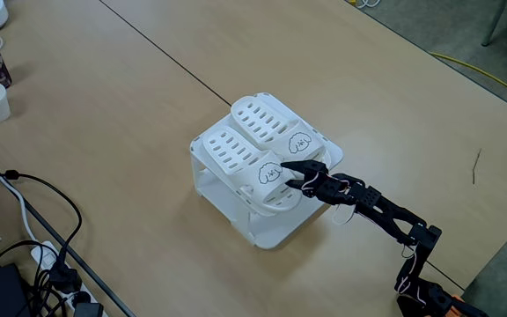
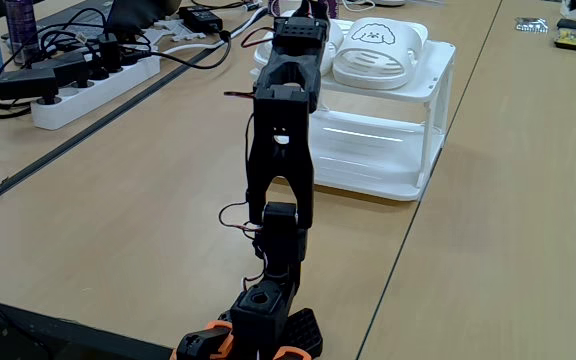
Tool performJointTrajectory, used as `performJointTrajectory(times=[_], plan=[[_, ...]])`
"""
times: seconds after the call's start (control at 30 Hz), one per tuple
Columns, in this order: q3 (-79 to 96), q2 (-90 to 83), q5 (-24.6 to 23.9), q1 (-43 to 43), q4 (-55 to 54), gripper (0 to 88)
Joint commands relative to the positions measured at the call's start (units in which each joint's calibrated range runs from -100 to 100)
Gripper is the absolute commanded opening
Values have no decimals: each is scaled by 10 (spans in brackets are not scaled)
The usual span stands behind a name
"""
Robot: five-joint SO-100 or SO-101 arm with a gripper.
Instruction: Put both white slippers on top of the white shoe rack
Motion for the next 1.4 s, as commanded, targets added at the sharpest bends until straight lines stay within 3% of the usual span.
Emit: performJointTrajectory(times=[0.0,0.77,0.83,0.93,1.37], plan=[[-38,-14,4,-4,-7,186],[197,-275,4,-5,-2,178],[237,-310,4,-6,-2,135],[295,-356,4,-12,-1,0],[404,-359,4,-116,0,8]])
